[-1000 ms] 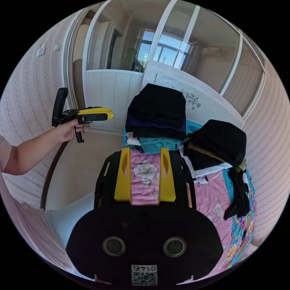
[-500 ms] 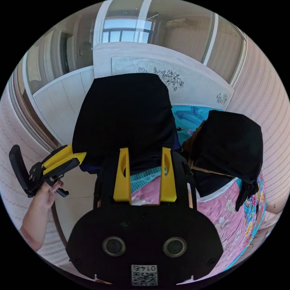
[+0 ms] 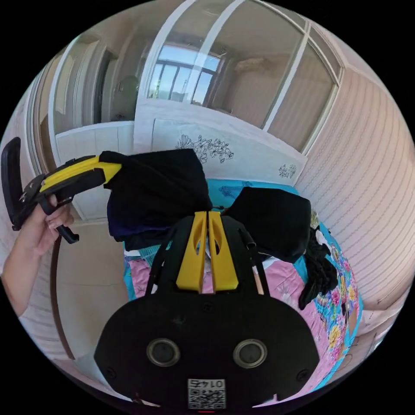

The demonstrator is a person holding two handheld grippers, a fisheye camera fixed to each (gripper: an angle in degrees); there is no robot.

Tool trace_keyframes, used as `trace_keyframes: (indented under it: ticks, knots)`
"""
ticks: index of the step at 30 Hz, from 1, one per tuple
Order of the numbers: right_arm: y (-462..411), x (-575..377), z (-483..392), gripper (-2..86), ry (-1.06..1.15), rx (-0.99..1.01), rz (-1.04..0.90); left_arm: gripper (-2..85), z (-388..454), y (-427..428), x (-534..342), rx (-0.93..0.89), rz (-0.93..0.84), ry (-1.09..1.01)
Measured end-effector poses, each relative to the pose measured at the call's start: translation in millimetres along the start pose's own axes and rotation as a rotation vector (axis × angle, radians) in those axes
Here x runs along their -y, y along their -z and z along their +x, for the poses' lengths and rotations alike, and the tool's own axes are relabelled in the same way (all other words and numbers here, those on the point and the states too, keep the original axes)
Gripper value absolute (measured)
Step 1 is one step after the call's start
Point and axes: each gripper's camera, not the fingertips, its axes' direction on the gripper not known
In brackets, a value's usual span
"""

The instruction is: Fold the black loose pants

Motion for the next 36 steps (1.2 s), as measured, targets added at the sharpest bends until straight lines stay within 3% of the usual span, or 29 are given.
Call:
trace_keyframes:
  ticks: [5, 8, 11, 15, 18, 21, 23, 26, 30, 33, 36]
  knots:
    - [102.7, -33.9, 86.0, -0.9, -0.104, 0.021, 0.147, -0.9, 100.5, 2.2, 89.4, -0.137, 0.132, -0.225]
    - [177.4, -90.1, 133.2, -0.9, -0.175, 0.025, 0.233, -0.8, 174.7, 0.7, 120.0, -0.316, 0.181, -0.322]
    - [226.6, -182.2, 168.1, -0.8, -0.297, 0.055, 0.194, -0.5, 263.2, -28.8, 110.7, -0.581, 0.117, -0.408]
    - [226.8, -350.9, 183.4, -0.6, -0.528, -0.104, -0.096, 0.1, 392.9, -119.4, -3.8, -0.806, -0.183, -0.567]
    - [217.8, -450.2, 198.0, -0.4, -0.856, -0.053, -0.341, -0.2, 449.1, -181.1, -107.6, -0.871, -0.606, -0.452]
    - [232.9, -490.4, 203.3, -0.3, -0.929, -0.066, -0.379, -0.6, 447.7, -182.1, -153.9, -0.936, -0.671, -0.242]
    - [242.7, -498.9, 211.3, -0.3, -0.939, -0.057, -0.376, -0.6, 437.9, -180.6, -167.8, -0.924, -0.697, -0.135]
    - [255.9, -503.7, 231.3, -0.2, -0.941, -0.048, -0.387, 0.1, 416.9, -181.3, -175.5, -0.767, -0.718, -0.075]
    - [283.5, -497.6, 264.1, 1.3, -0.967, -0.155, -0.406, 8.5, 396.9, -205.6, -167.8, -0.579, -0.710, -0.026]
    - [309.2, -486.0, 282.5, 6.8, -0.970, -0.281, -0.335, 13.0, 409.4, -241.5, -162.4, -0.508, -0.738, -0.035]
    - [314.2, -459.5, 287.5, 13.9, -0.850, -0.271, -0.271, 15.6, 437.4, -283.1, -168.9, -0.462, -0.799, -0.044]
